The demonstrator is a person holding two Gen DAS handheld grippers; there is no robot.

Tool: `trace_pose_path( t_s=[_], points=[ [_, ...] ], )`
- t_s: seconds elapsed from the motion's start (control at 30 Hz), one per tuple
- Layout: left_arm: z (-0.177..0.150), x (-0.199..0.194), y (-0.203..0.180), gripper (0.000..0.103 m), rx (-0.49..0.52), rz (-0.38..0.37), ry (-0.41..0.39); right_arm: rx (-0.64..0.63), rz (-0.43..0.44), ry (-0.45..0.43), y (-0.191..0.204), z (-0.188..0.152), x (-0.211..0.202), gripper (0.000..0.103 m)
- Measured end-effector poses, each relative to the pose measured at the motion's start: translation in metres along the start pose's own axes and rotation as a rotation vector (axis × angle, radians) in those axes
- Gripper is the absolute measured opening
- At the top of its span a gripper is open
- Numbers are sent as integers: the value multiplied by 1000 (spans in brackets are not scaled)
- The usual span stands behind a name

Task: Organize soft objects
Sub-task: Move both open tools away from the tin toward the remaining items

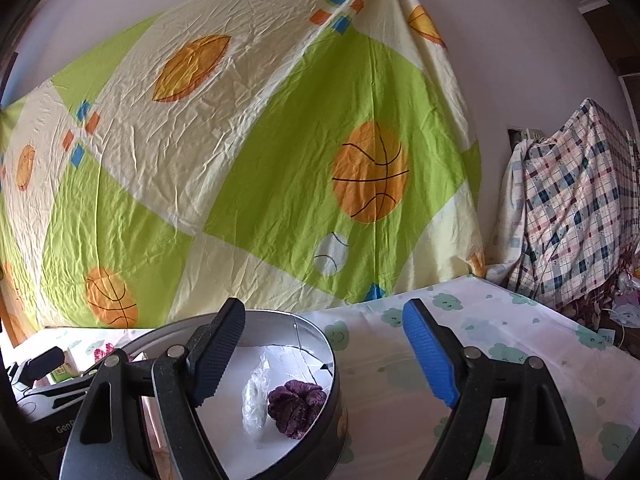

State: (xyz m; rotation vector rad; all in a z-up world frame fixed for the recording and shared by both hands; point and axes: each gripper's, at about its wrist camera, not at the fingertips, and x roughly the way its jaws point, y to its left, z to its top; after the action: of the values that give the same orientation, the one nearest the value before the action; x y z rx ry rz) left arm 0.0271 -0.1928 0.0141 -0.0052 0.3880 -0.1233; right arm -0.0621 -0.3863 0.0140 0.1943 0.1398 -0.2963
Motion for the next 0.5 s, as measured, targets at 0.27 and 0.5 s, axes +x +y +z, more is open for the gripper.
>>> trace_pose_path(
  t_s=[0.27, 0.5],
  points=[
    [-4, -6, 1, 103, 34, 25, -28, 25, -80, -48, -1, 1, -12, 90],
    [-7, -11, 2, 103, 47, 3, -36, 67, -113, -41, -5, -3, -20, 90]
  ],
)
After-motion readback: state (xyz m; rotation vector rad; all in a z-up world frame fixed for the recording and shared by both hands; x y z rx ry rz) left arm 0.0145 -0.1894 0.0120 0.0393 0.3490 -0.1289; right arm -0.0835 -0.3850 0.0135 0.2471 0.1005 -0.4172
